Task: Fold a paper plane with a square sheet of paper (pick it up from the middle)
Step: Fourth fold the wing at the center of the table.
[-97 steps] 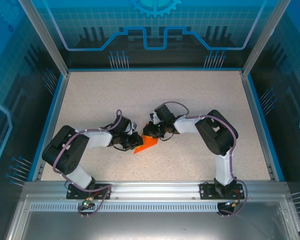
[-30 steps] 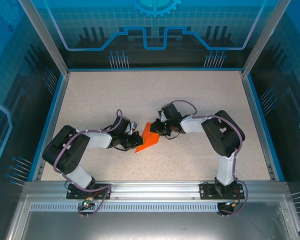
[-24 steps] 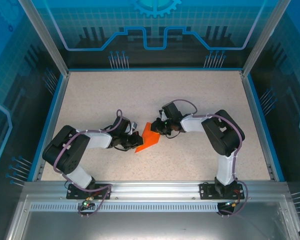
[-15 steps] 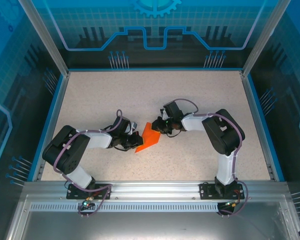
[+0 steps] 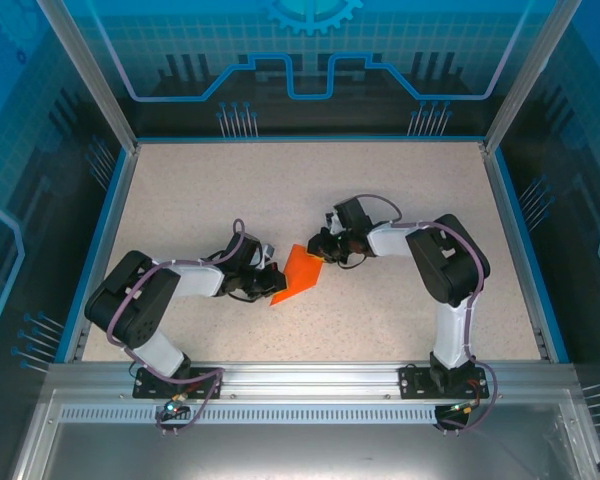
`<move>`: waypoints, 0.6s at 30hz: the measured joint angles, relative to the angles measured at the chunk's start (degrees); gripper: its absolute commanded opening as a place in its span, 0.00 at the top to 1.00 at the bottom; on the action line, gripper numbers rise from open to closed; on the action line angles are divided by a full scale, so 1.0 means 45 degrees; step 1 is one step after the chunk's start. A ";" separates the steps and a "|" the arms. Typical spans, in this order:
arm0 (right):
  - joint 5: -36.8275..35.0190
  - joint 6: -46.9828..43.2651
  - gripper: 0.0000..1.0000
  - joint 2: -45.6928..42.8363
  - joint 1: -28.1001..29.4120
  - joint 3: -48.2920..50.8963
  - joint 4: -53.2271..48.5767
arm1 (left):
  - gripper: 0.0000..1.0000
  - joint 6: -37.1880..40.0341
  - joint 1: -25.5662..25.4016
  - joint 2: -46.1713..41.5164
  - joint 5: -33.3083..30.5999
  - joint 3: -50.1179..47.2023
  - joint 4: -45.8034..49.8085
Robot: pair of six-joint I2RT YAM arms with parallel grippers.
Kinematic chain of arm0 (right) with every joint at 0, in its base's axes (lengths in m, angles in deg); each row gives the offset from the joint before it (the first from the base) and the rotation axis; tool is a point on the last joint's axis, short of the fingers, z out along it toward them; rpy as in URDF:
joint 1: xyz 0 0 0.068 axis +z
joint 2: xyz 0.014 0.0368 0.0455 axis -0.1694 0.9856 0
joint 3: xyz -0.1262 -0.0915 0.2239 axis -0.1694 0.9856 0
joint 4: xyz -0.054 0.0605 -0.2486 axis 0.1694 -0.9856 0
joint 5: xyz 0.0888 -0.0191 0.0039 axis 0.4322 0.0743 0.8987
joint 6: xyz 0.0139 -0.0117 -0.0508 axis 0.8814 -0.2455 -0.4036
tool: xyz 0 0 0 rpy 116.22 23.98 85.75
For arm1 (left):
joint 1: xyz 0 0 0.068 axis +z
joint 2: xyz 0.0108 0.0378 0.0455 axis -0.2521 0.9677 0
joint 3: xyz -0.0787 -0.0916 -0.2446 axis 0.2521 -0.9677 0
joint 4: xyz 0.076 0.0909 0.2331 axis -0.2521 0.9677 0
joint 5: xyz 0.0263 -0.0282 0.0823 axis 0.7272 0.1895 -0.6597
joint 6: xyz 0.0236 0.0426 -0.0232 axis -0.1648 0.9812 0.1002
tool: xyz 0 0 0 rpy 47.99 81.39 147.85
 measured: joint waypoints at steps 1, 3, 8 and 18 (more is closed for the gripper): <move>-0.0010 -0.0039 0.81 0.0000 -0.0063 0.0000 0.0019 | 0.97 -0.0005 0.0000 0.0000 -0.0005 0.0000 0.0000; 0.0005 -0.0073 0.81 0.0010 -0.0204 0.0000 0.0049 | 0.97 -0.0005 0.0000 0.0000 -0.0005 0.0000 -0.0005; 0.0024 -0.0248 0.81 0.0010 -0.0374 0.0000 0.0097 | 0.97 -0.0005 0.0000 -0.0024 -0.0005 -0.0044 -0.0063; -0.0180 -0.0903 0.79 -0.0112 -0.0593 0.0000 0.0073 | 0.97 -0.0005 0.0000 -0.0049 -0.0010 -0.0097 -0.0155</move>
